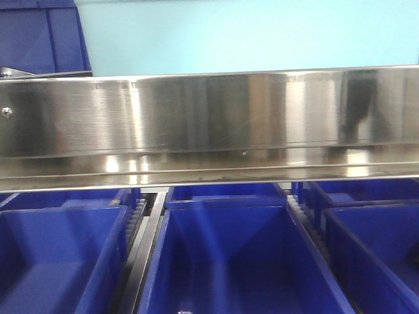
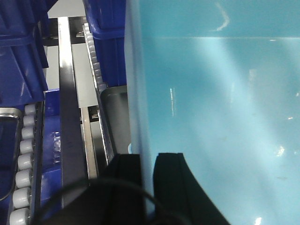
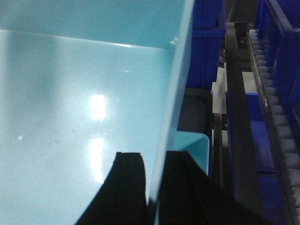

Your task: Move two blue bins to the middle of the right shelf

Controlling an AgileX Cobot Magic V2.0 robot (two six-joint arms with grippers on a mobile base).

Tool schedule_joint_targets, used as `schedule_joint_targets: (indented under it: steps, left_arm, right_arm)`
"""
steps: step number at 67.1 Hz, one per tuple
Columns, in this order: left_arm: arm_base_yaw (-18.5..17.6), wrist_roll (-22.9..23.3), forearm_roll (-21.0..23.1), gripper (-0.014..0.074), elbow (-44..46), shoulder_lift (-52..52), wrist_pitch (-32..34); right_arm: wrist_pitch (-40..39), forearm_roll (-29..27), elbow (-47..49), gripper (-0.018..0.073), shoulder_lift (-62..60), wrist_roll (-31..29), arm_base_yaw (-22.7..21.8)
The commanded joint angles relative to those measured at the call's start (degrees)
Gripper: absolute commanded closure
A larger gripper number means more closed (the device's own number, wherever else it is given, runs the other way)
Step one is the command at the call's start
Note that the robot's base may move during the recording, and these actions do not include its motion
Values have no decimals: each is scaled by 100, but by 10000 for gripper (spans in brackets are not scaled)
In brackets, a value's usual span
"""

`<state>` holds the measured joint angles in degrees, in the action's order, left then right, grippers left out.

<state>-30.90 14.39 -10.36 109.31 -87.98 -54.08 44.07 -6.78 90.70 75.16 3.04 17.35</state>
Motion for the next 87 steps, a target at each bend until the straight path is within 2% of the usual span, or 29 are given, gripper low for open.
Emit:
schedule_joint_targets:
  steps: [1, 52, 67, 80, 84, 87]
  left_arm:
    - [-14, -27, 45, 707, 58, 77, 292]
    - [-14, -27, 45, 707, 58, 77, 292]
    - [-14, -27, 46, 707, 58, 77, 303]
    - [-14, -27, 100, 707, 58, 77, 287]
    - [-14, -27, 190, 707, 58, 77, 248]
    - [-14, -27, 416, 707, 58, 77, 142]
  right_arm:
    - [-302, -5, 62, 711, -46, -108, -9]
    - [-313, -5, 62, 711, -46, -108, -9]
    - [-673, -5, 62, 711, -46, -108, -9]
    - [-499, 24, 62, 711, -46, -108, -9]
    - [-425, 99, 62, 711, -46, -108, -23]
    - [-409, 146, 62, 711, -46, -108, -35]
